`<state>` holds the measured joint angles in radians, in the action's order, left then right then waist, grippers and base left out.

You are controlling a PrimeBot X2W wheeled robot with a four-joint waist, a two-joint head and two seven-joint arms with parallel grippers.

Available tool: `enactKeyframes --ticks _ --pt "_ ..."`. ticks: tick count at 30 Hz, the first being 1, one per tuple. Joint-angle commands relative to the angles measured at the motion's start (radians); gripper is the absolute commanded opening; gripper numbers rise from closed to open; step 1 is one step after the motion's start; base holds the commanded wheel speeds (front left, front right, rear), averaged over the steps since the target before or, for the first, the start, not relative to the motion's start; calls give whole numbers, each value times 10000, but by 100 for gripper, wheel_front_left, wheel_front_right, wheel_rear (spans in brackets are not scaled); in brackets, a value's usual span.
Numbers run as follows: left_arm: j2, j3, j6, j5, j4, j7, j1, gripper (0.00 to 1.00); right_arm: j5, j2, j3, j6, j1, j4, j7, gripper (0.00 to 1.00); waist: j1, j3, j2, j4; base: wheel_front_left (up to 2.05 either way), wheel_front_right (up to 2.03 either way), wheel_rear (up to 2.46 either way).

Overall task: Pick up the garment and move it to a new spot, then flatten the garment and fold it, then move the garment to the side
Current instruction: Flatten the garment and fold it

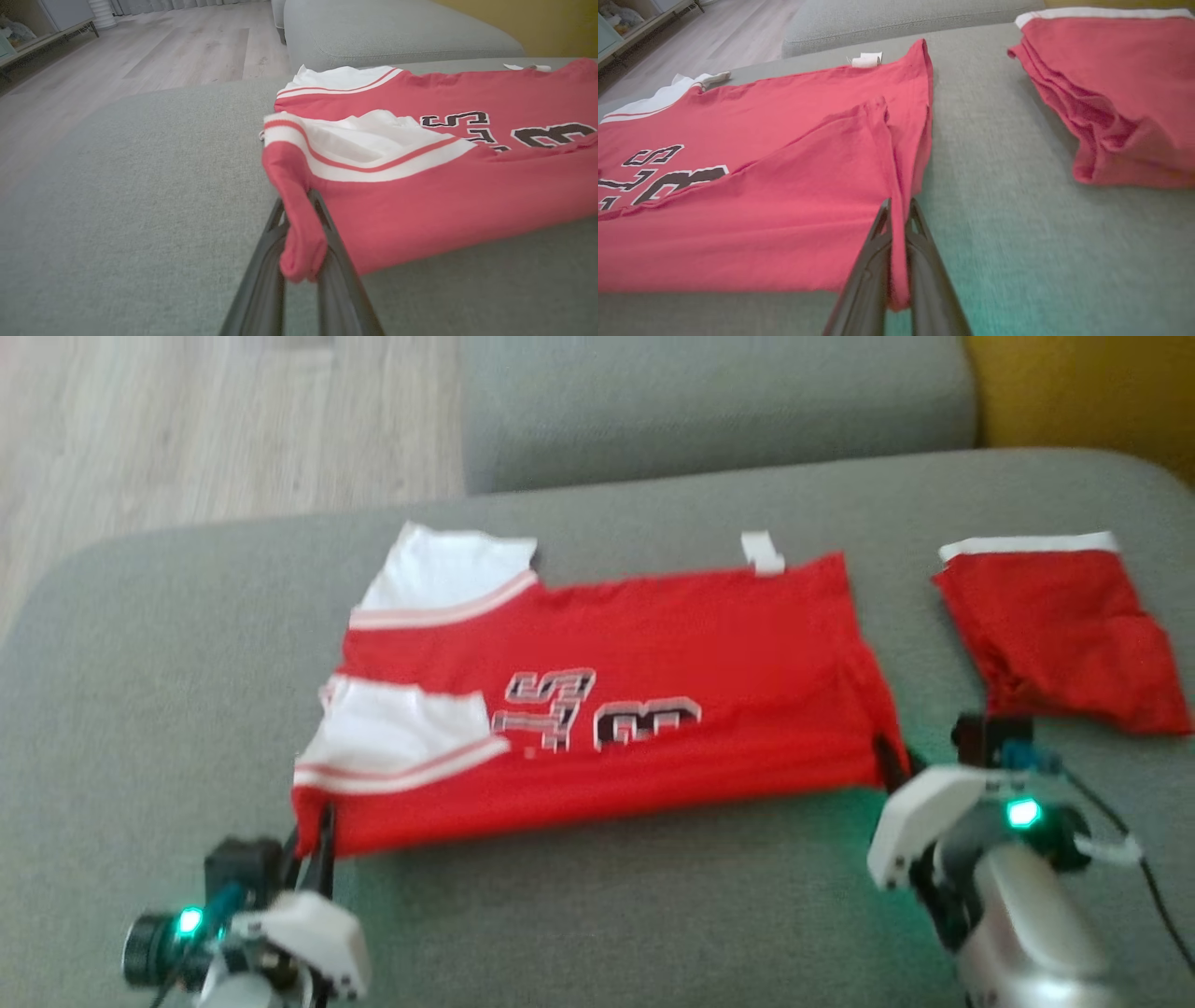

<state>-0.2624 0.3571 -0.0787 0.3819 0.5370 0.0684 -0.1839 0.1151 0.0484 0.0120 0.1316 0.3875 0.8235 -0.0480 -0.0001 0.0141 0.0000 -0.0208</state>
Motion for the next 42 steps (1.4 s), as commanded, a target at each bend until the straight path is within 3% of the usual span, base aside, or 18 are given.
enactKeyframes --ticks 1,11,12,13,14,15,20,25,30,36,42 --pt "-472 -506 -150 75 -451 -17 -102 0 105 18 224 -9 -51 -560 -79 0 1 -291 0 -233 0 0 0" --pt "-696 -399 -620 146 -2089 -578 1301 0 794 18 282 -9 -1867 -3052 -865 0 1 -446 0 -506 0 0 0" --pt "-698 -402 -632 175 -2139 -600 1358 0 837 18 262 -9 -1935 -3267 -775 29 1 -426 0 -523 0 0 0" --pt "-685 -399 -666 188 -2199 -612 1394 2 802 18 219 -9 -1997 -3452 -656 100 1 -409 0 -530 0 0 0" --pt "-665 -426 -738 189 -2272 -569 1412 44 837 18 187 -9 -2056 -3595 -556 100 1 -393 0 -528 0 0 0" --pt "-641 -458 -815 186 -2342 -507 1417 100 911 18 203 -9 -2106 -3725 -451 100 1 -381 0 -525 0 0 0" --pt "-495 -722 -1012 317 -2704 49 1322 100 1427 18 479 -9 -2199 -4541 831 100 1 -331 0 -542 0 0 0" --pt "-435 -1065 -866 226 -3236 1611 1078 100 2089 18 823 -9 -2318 -5172 2380 100 1 -271 0 -595 0 0 0" --pt "-156 -1537 -812 176 -3683 1912 1066 100 2069 18 955 -9 -2299 -5410 2965 100 1 -100 0 -664 0 0 0" --pt "-414 -1349 -114 -164 -3522 1848 181 100 2162 18 970 -9 -2037 -5598 3075 100 1 493 0 -782 0 0 0" --pt "-1342 -996 1031 -236 -2821 385 -2036 100 2310 18 1136 -9 -1458 -5955 3093 100 1 1468 0 -1119 0 0 0"
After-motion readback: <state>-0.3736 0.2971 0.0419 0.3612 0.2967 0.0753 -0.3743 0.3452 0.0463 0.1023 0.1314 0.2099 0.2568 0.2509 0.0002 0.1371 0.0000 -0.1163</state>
